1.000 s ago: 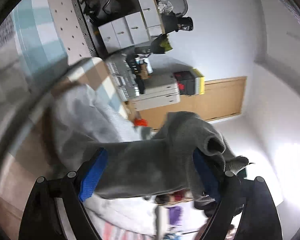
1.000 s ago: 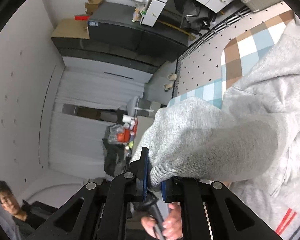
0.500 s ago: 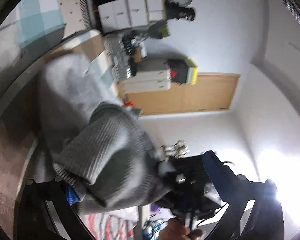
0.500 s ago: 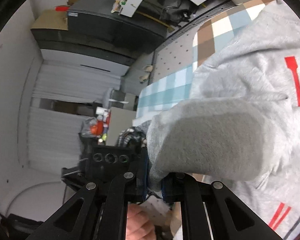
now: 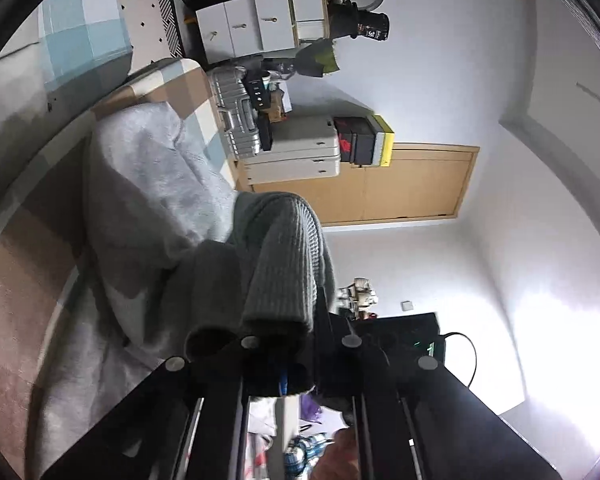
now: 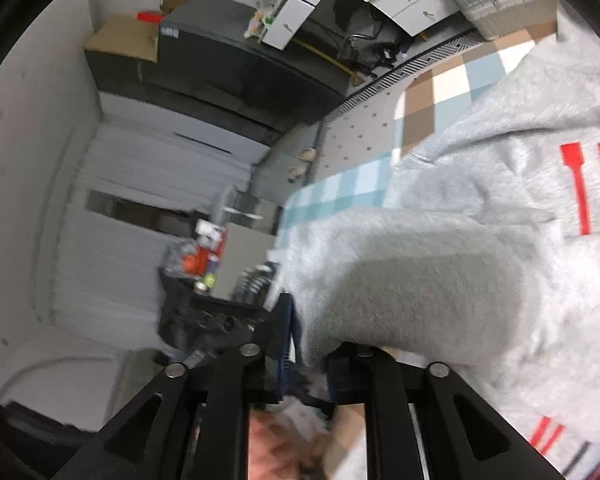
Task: Fold large clothes
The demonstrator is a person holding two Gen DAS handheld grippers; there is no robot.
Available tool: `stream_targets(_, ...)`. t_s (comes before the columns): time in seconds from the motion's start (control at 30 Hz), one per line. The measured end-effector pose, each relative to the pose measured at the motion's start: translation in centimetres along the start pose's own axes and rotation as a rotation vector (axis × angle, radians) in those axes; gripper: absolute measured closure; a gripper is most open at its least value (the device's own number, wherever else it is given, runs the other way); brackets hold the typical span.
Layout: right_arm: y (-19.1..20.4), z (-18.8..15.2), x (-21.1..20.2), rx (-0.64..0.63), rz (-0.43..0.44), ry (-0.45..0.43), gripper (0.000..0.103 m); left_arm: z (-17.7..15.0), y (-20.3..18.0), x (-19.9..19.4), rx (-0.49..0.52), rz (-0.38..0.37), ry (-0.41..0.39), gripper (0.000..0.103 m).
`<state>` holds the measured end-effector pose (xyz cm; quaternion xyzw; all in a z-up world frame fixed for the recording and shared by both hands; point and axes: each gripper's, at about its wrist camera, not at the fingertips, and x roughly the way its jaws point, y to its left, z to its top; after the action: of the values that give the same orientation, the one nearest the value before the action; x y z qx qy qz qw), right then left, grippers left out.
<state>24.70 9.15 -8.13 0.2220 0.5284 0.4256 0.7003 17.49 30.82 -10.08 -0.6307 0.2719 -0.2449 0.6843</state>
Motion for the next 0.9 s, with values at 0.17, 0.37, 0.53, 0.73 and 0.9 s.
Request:
stream_targets(0.17,0.4,-2.4,-0.8,-0.169,-0.161,0.048,0.000,0.6,-0.2,0.3,0.004,0.006,-0.006,0.099)
stream_targets(0.37,5.6,-9.0,-1.9,-0.804,-0.635,-0.139,0.000,0.5,-1.2,1.1,0.030,0.011,0.024,0.099)
stream_targets(0.53,7.8,-13.9,4.1,-1.419,-1.035,-0.293,0.000,1.0,-2.0,1.5,0.046,0.003,0.036,0.099)
stream_targets(0.73,7.1,-14.5,9.3,-1.710,-1.150,-0.412,0.002,2.1,-1.6,2.2,0.020,-0.034,0.110,0.099)
stream_targets(0.9,9.2,-10.2,8.3,-1.474,-0.927,-0.338,0.078,3.0,-2.1,2.2,0.021,-0.082,0.170,0.099)
